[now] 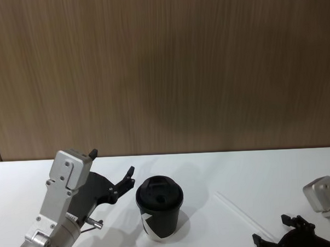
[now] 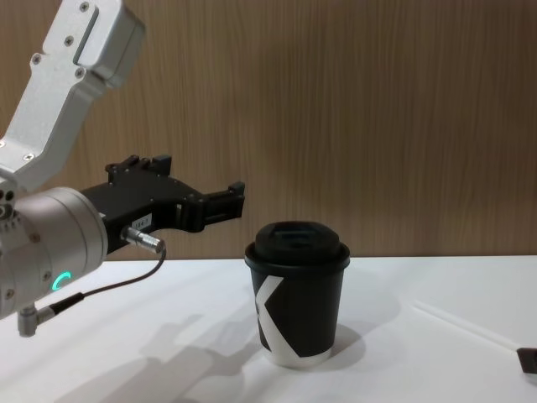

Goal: Pick up the straw with one hand, pass it to the other hand, and insert it into the cup.

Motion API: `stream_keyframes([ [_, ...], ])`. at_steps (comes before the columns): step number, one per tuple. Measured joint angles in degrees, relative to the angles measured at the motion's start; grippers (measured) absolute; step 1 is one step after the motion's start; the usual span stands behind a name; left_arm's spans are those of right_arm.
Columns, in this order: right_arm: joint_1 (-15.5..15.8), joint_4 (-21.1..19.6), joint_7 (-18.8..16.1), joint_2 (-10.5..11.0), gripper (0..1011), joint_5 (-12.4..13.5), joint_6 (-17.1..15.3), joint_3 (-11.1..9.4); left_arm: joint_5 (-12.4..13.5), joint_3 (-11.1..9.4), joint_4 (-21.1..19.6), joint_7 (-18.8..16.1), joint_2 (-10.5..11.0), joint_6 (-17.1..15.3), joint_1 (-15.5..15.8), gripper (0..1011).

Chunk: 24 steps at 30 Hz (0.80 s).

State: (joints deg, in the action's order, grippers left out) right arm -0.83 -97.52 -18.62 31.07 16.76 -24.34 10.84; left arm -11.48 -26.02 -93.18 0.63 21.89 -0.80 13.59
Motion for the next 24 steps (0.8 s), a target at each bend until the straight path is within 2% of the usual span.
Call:
stream_keyframes([
  [24, -0.87, 1.01, -0.32, -0.01, 1001, 0.7, -0.94, 0.4, 0.0, 0.0, 0.0, 0.0, 0.0, 0.0, 0.0, 1003],
])
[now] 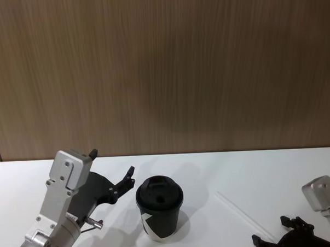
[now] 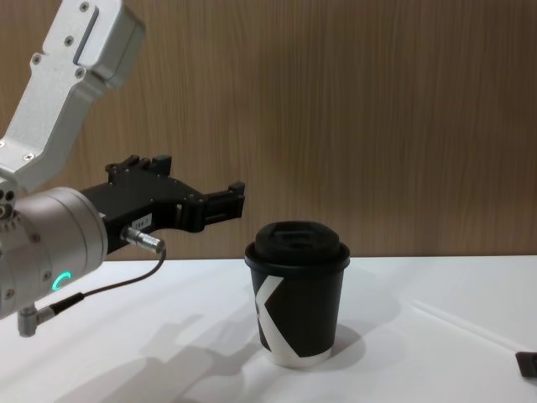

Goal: Pick up the straw with one hand, pass it to the other hand, and insert it into the cup.

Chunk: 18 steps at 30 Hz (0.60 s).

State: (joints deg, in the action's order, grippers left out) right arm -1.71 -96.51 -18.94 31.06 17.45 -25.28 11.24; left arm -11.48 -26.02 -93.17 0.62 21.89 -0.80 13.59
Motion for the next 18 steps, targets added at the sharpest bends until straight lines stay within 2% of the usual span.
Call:
stream_keyframes([
  [18, -0.35, 0.16, -0.12, 0.4, 1001, 0.9, -0.35, 0.42, 0.0, 0.0, 0.0, 0.0, 0.0, 0.0, 0.0, 1003],
])
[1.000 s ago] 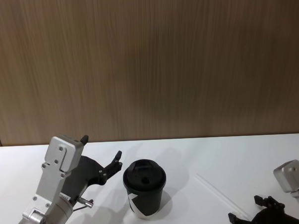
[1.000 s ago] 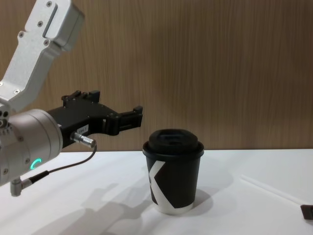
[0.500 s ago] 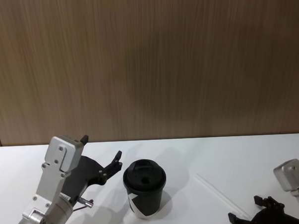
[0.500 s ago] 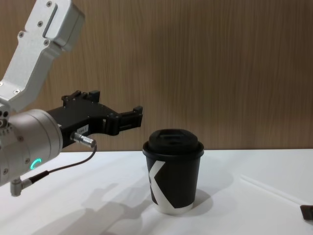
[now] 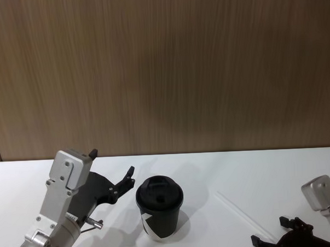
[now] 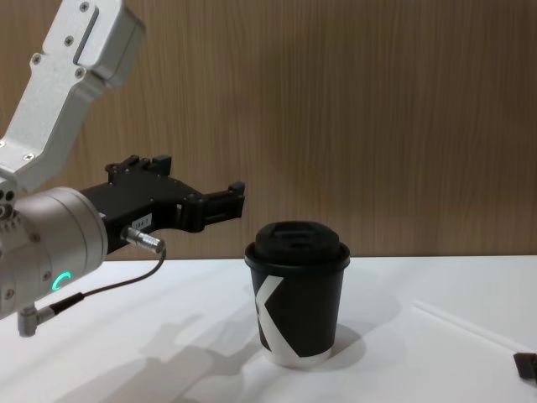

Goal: Pick up the straw with one hand, pass it to the other hand, and insert it into the cup.

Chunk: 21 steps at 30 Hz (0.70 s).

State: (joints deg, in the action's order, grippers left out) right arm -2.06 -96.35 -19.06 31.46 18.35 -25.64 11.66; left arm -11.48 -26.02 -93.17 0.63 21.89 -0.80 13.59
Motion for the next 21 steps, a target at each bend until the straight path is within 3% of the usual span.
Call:
stream_keyframes([
  [8, 0.1, -0.34, 0.02, 0.33, 1001, 0.35, -0.32, 0.21, 0.0, 0.0, 0.0, 0.0, 0.0, 0.0, 0.0, 1003],
  [12, 0.2, -0.59, 0.07, 0.51, 943, 0.45, -0.58, 0.28, 0.0, 0.0, 0.0, 0.0, 0.0, 0.0, 0.0, 1003],
  [17, 0.31, -0.85, 0.13, 0.68, 837, 0.53, -0.82, 0.28, 0.0, 0.0, 0.0, 0.0, 0.0, 0.0, 0.0, 1003],
  [21, 0.41, -1.01, 0.13, 0.81, 684, 0.78, -0.95, 0.19, 0.0, 0.0, 0.0, 0.0, 0.0, 0.0, 0.0, 1003],
])
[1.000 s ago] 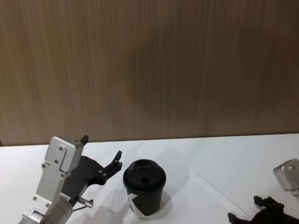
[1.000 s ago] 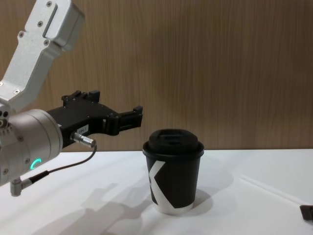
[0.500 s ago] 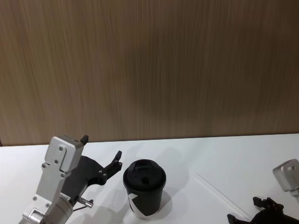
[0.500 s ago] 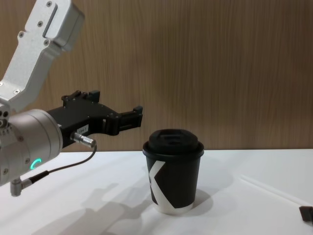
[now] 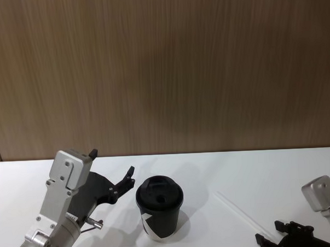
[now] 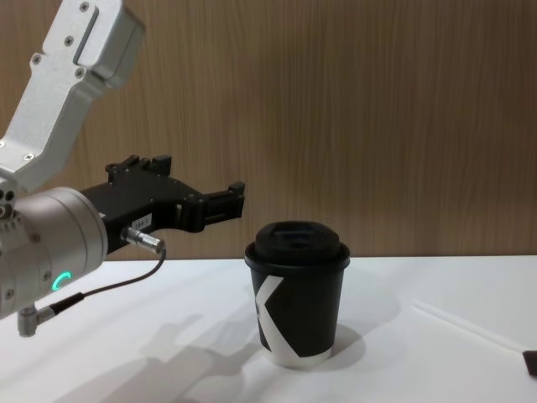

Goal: Pick up the straw with one hand, pass it to the other hand, and insert it into the cup.

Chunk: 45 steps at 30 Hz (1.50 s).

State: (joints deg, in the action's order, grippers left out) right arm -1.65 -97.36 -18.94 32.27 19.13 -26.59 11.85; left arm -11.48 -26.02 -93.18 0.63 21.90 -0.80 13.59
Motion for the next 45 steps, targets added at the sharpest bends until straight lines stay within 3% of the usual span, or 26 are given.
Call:
stream_keyframes([
  [20, 0.23, -0.28, -1.24, 1.4, 76, 1.25, -0.94, 0.76, 0.0, 0.0, 0.0, 0.0, 0.0, 0.0, 0.0, 1003],
  [30, -0.33, -0.03, -1.49, 1.93, 6, 1.43, -1.29, 1.67, 0.0, 0.0, 0.0, 0.0, 0.0, 0.0, 0.0, 1003],
  [45, -0.79, 0.1, -0.4, 1.53, 0, 0.91, -0.59, 1.76, 0.0, 0.0, 0.0, 0.0, 0.0, 0.0, 0.0, 1002],
])
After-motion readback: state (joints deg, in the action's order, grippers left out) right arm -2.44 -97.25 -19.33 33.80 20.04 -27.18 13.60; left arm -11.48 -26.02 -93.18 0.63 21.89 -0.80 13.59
